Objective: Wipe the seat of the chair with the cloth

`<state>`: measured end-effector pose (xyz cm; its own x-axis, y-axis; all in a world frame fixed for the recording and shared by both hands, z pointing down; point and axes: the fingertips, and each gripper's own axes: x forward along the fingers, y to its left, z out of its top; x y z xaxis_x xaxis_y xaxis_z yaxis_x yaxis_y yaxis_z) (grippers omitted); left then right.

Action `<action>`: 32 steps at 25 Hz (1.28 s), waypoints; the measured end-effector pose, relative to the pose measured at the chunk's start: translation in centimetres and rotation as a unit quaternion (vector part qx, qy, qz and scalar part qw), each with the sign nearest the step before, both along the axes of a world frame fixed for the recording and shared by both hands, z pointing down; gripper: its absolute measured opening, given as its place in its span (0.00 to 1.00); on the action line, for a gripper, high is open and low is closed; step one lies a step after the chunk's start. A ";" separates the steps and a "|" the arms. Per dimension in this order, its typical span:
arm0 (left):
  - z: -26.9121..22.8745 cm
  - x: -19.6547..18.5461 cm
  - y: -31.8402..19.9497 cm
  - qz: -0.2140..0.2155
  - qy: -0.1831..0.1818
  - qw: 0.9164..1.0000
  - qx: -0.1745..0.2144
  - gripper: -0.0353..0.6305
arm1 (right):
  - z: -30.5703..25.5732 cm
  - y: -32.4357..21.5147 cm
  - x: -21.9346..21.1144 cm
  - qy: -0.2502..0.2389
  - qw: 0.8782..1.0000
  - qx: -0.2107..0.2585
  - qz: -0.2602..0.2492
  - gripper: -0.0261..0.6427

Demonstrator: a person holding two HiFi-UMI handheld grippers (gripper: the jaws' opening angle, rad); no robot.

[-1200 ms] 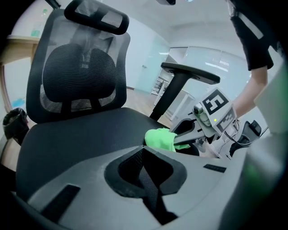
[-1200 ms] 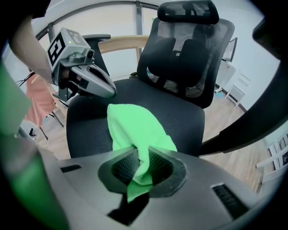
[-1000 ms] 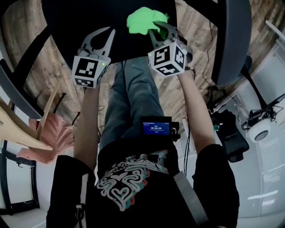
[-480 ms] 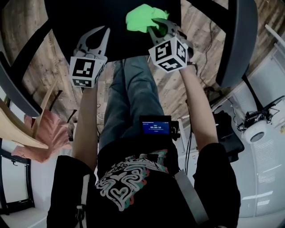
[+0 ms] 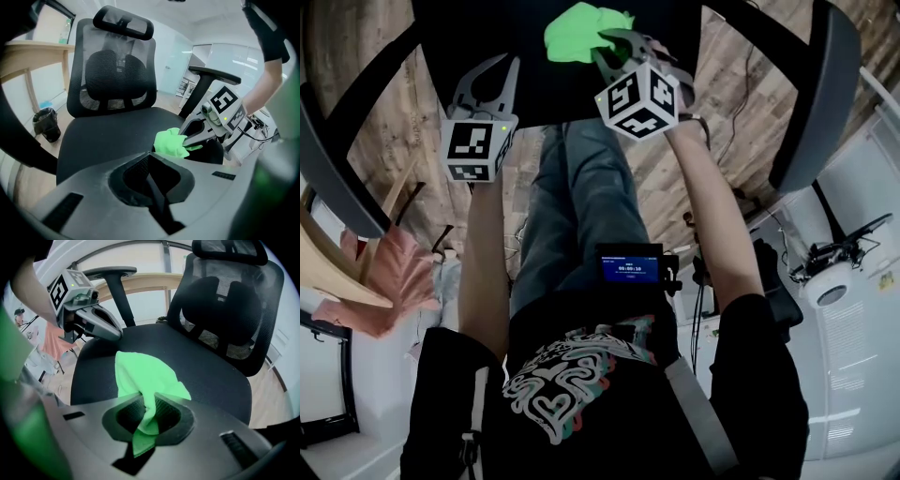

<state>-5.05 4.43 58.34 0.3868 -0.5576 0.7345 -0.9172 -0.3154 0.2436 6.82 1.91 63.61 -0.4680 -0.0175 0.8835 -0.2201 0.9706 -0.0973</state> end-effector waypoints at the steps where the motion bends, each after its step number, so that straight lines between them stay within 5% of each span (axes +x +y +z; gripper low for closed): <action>1: 0.0 -0.3 0.1 -0.004 -0.001 1.000 0.000 0.05 | 0.0 0.0 -0.4 -0.001 1.000 -0.001 -0.005 0.12; 18: -0.6 -3.1 1.6 -0.028 -0.057 0.998 0.004 0.05 | -0.3 1.0 -6.6 -0.026 0.997 -0.005 -0.078 0.12; 32: -0.2 -5.9 2.7 -0.076 -0.060 0.995 0.000 0.05 | -0.3 2.5 -10.8 -0.041 0.991 -0.008 -0.124 0.12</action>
<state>-11.00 7.10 58.18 0.2074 -0.6026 0.7706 -0.9768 -0.1709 0.1293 -3.96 4.42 63.27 -0.5259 0.1203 0.8420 0.0340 0.9921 -0.1204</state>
